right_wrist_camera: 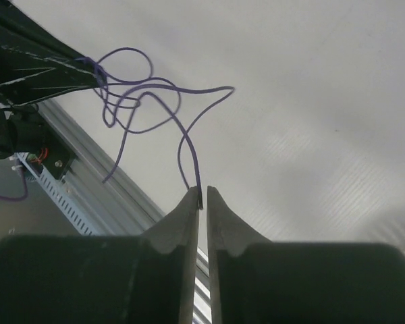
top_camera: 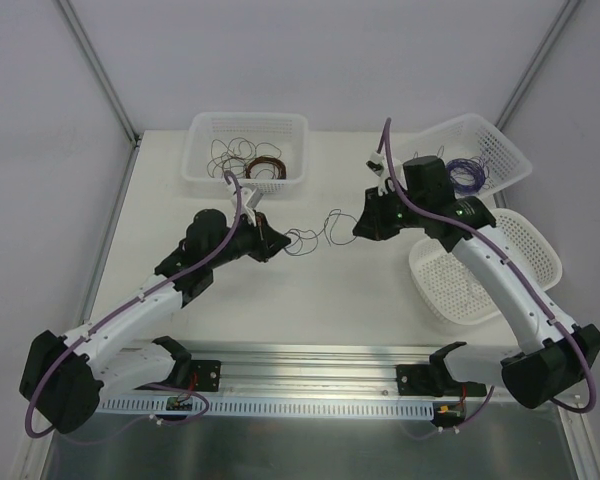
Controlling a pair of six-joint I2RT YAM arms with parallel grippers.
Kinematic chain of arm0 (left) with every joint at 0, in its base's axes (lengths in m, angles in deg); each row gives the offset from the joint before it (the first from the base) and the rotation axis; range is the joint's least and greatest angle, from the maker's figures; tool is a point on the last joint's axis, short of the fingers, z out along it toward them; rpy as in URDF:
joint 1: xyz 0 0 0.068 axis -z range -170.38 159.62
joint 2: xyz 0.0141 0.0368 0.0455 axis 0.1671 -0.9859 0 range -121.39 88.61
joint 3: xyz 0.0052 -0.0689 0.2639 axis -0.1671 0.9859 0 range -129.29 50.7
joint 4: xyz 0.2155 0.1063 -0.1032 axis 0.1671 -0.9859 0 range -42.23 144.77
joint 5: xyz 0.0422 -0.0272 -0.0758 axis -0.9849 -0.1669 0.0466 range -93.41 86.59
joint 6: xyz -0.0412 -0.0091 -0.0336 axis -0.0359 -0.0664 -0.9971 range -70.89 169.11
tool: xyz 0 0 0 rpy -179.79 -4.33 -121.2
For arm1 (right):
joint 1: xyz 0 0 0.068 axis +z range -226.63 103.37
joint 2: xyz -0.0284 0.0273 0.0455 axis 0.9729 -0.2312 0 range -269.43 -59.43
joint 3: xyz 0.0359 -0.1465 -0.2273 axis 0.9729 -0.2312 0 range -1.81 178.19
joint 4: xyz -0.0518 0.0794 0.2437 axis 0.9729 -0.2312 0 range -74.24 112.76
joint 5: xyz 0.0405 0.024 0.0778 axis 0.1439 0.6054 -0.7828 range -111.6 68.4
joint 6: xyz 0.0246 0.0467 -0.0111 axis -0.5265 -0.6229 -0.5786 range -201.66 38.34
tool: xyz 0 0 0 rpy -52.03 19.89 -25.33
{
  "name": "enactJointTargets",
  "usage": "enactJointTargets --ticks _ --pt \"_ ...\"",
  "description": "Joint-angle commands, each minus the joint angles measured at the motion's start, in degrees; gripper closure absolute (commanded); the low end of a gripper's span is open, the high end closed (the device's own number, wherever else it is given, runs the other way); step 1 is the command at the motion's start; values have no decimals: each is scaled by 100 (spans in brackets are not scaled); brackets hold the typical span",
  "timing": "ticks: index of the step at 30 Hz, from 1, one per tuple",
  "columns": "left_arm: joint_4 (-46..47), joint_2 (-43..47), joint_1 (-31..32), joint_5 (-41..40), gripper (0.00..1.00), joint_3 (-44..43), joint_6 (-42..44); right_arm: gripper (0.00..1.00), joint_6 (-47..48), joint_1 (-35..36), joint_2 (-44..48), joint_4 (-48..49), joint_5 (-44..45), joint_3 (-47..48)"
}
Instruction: Untangle the cables
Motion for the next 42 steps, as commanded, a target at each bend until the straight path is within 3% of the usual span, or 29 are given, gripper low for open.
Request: enactJointTargets --ticks 1,3,4,7,10,15,27,30,32,33,37,38,39,41,42 --pt "48 -143 6 410 95 -355 160 86 162 265 183 422 -652 38" --pt "39 -188 15 515 95 -442 195 66 251 336 122 404 -942 65" --pt "39 -223 15 550 96 -469 265 51 269 406 139 448 -995 21" --pt "-22 -293 15 743 96 -592 388 35 339 520 209 667 -1144 -6" --pt "-40 -390 32 1007 97 -697 441 20 392 635 192 878 -1303 -14" --pt "-40 -495 102 1244 97 -838 485 14 479 872 -19 1116 -1364 65" --pt "-32 -390 155 1702 96 -839 687 23 664 1110 -784 1415 -1303 3" --pt "-31 -355 164 1711 96 -821 696 34 717 1145 -863 1424 -1312 -41" --pt "-32 -346 155 1676 96 -803 714 53 813 1145 -872 1345 -1320 -49" --pt "-31 -329 155 1632 96 -812 714 70 840 1145 -863 1327 -1312 -58" --pt "-31 -311 164 1562 94 -830 705 96 928 1145 -740 1196 -1189 -23" --pt "-49 -302 164 1518 89 -830 696 98 963 1154 -705 1143 -1067 46" --pt "-58 -180 155 1317 76 -777 661 99 1102 1128 -653 890 -874 256" --pt "-93 -127 164 1124 73 -768 635 99 1182 1110 -617 705 -733 345" --pt "-171 -48 155 1017 66 -733 626 99 1226 1101 -591 607 -636 442"
